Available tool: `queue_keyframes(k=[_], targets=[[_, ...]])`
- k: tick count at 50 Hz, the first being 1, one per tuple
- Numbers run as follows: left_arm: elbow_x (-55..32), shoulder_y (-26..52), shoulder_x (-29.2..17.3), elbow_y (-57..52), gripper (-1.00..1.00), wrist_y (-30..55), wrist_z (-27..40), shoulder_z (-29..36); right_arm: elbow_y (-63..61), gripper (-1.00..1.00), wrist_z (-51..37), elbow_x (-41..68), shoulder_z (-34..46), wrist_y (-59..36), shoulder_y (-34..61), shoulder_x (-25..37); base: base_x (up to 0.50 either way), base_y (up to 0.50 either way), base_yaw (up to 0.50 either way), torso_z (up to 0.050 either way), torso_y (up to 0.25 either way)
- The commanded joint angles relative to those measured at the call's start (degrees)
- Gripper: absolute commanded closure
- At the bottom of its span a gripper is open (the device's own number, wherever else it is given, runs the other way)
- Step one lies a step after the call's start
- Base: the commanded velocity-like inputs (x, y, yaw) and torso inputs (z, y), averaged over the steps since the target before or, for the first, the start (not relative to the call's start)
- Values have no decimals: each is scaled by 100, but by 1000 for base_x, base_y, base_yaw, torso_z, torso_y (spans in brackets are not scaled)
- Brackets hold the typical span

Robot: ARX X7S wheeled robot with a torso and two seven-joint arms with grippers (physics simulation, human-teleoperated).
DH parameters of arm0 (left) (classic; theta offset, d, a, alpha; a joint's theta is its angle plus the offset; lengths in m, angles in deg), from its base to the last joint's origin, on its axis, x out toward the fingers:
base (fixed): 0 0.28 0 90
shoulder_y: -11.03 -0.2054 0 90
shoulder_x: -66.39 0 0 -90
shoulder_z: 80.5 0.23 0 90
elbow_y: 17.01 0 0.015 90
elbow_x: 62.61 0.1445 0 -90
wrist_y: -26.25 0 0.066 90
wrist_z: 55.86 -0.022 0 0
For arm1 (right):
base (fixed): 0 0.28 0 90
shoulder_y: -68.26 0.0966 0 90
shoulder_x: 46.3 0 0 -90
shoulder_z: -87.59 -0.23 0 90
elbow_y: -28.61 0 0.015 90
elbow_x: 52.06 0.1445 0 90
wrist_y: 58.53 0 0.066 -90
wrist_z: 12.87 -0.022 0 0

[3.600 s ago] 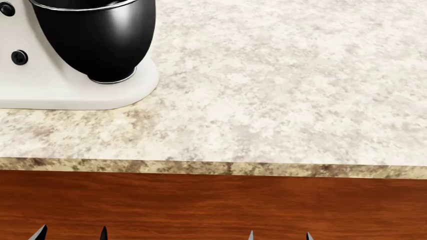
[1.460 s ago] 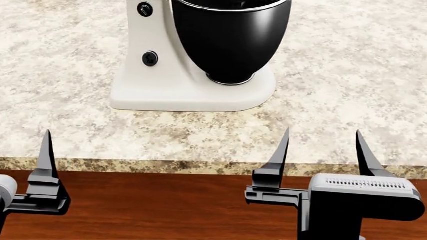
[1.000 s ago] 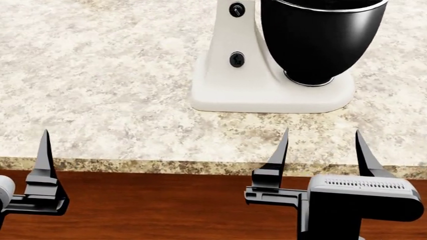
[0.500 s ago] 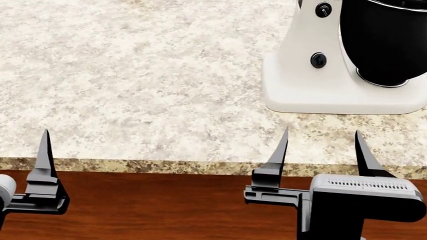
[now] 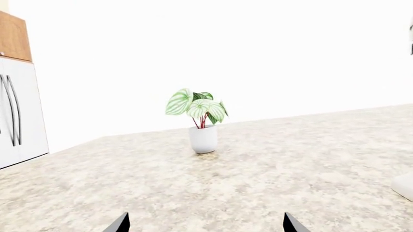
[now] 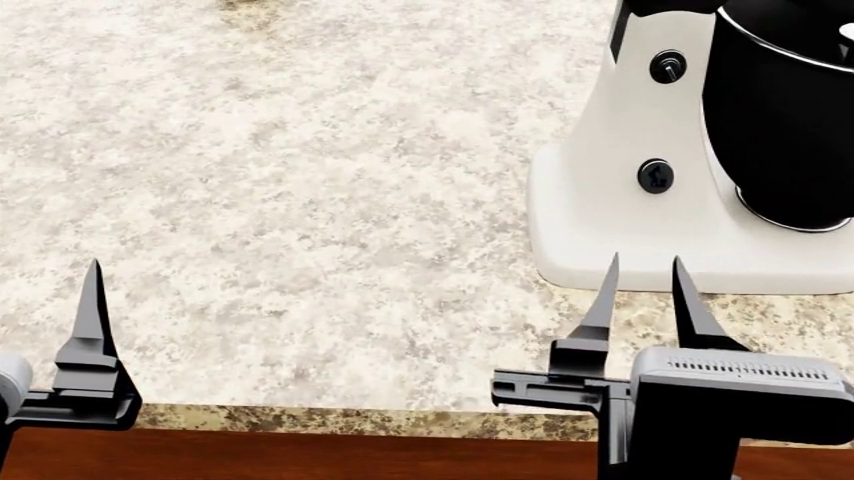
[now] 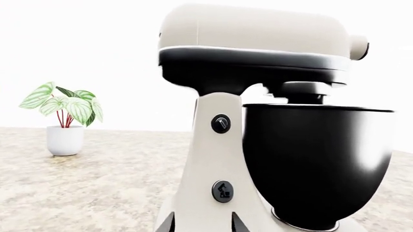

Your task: Open the stand mixer head.

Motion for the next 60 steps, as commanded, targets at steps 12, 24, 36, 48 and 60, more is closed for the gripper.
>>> queue_keyframes(k=[12,24,36,48,60], targets=[[-61,5,-18,66,-100,-66,70,20,106,100,-88,-108,129,-30,324,87,0,0,0,0,0],[-112,-64,-54,4,-100,-91,96,-5,546,100,-165,-232,197,37,785,87,0,0,0,0,0],[-161,-111,-95,-47,-100,-86,129,-38,958,100,-214,-342,326,174,1068,66,0,0,0,0,0],[-189,-79,-102,59,-100,-162,147,-10,1456,100,-280,-396,409,341,1365,-1,0,0,0,0,0],[-201,-117,-112,79,-100,-218,192,15,1860,100,-363,-447,422,550,1558,2,0,0,0,0,0]])
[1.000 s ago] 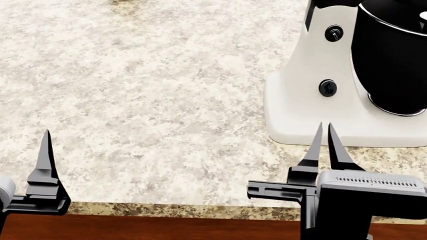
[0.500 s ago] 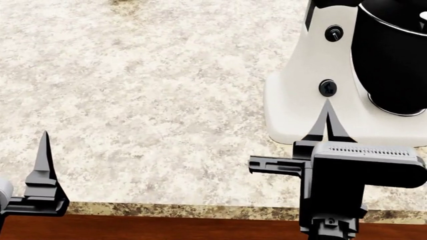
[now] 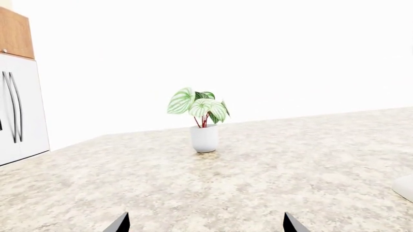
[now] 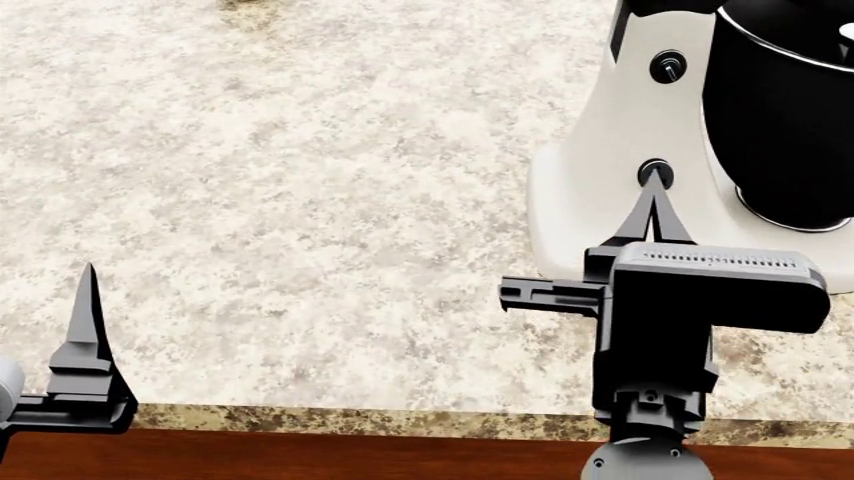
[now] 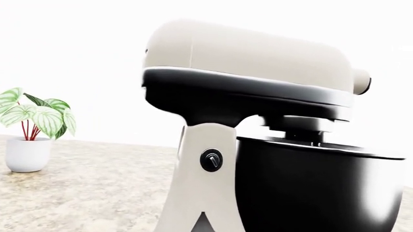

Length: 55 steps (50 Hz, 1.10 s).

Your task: Open the stand mixer head.

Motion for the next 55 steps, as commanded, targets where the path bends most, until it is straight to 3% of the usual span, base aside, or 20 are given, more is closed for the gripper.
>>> queue_keyframes(k=[1,55], targets=[[-13,-17,-14,39,-100,-56,36,24,422,100,-72,-62,50,198,214,-18,0,0,0,0,0],[-171,-8,-109,25,-100,-123,190,11,2352,100,-375,-294,349,1112,939,-123,0,0,0,0,0]])
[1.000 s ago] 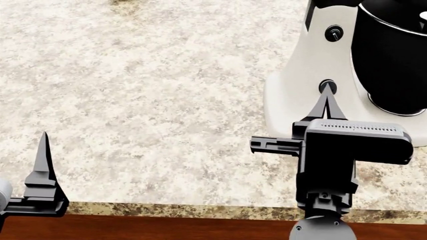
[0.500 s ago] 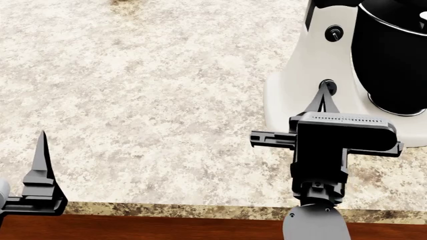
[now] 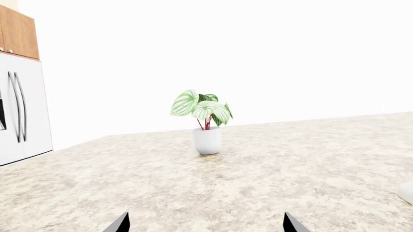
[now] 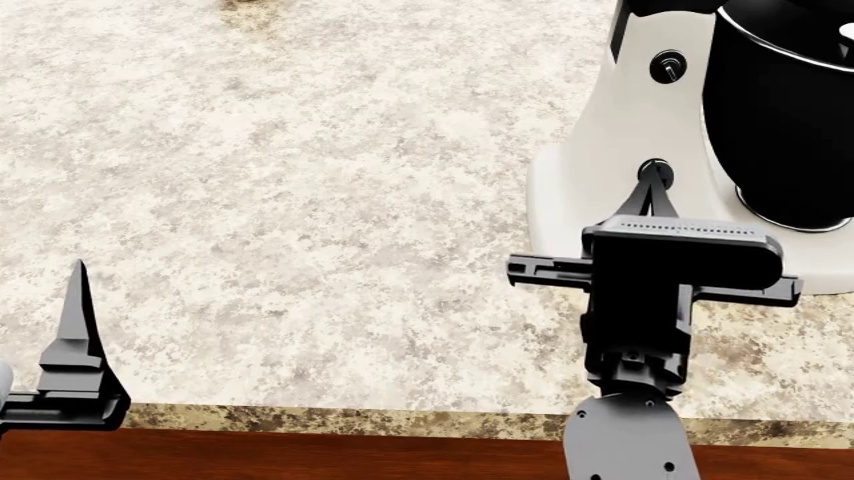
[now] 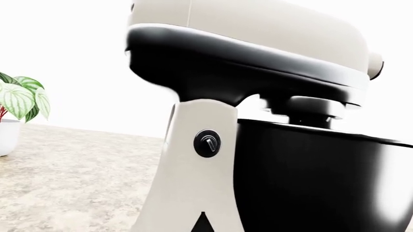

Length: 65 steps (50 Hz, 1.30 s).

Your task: Open the stand mixer head.

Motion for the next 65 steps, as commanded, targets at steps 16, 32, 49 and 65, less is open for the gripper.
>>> queue_keyframes(k=[16,32,49,65], targets=[[-52,13,-27,41,-100,-62,73,41,1060,100,-160,-100,135,471,409,-74,0,0,0,0,0],[-117,-16,-83,-52,-100,-23,113,13,1748,100,-263,-180,235,770,758,-141,0,0,0,0,0],[-150,13,-111,-35,-100,-23,163,25,2600,100,-392,-192,270,1178,1032,-192,0,0,0,0,0],[-177,44,-124,17,-100,-57,203,47,3952,100,-545,-290,393,1848,1558,-354,0,0,0,0,0]])
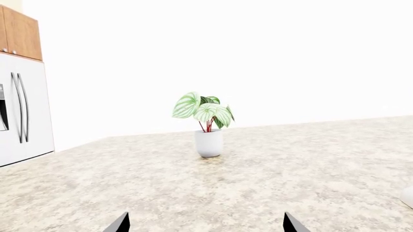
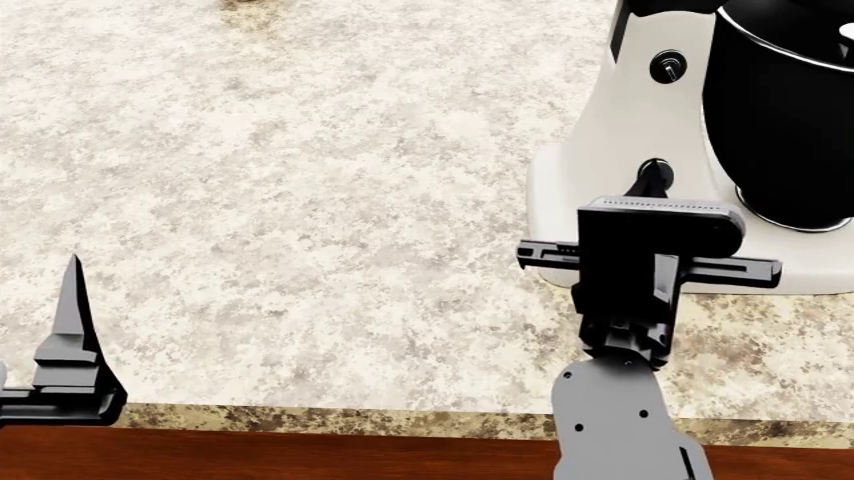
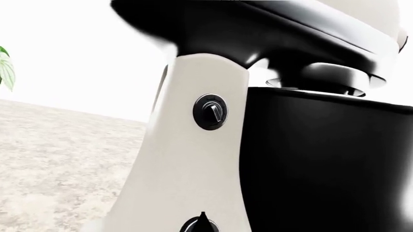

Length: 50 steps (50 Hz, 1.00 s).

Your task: Open the stand mixer head.

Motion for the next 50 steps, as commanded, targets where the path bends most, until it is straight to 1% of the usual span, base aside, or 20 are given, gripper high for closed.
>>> queue_keyframes(k=[1,10,16,20,29,31,32,33,36,38,39,41,50], targets=[[-36,-12,-19,0,-100,-18,25,-6,1077,100,-115,-57,74,545,423,-124,0,0,0,0,0],[-50,-29,-33,-5,-100,-28,52,1,2048,100,-227,-130,152,1087,788,-205,0,0,0,0,0],[-61,-20,-44,1,-100,-24,69,6,2477,100,-255,-112,171,1322,934,-253,0,0,0,0,0],[-72,-14,-50,-6,-100,-14,82,7,3034,100,-315,-127,197,1607,1164,-307,0,0,0,0,0],[-88,-19,-65,10,-100,-35,100,10,2998,100,-332,-62,179,1614,1153,-288,4,0,0,0,0],[-99,-11,-71,17,-100,-39,105,-10,1279,100,-189,24,143,757,419,-78,0,0,0,0,0],[-109,-8,-74,23,-100,-40,103,-17,691,100,-156,59,126,432,180,-5,0,0,0,0,0],[-104,-8,-79,27,-100,-41,109,-19,-168,100,-30,196,81,-67,-285,137,0,0,0,0,0],[-132,-52,-99,-56,-100,-11,122,-49,-1705,100,-66,244,37,-676,-895,345,0,0,0,0,0],[-128,-45,-106,-66,-100,2,134,-45,-2295,100,-13,383,-27,-881,-1180,431,0,0,0,0,0],[-131,-33,-103,-58,-100,6,135,-32,-2625,100,-86,235,40,-944,-1371,513,0,0,0,0,0],[-120,-15,-98,-45,-100,0,144,-9,-3223,100,-21,411,-36,-1213,-1667,603,0,0,0,0,0],[-132,15,-102,-14,-100,-14,162,11,-4596,100,17,547,-88,-1572,-2378,895,0,0,0,0,0]])
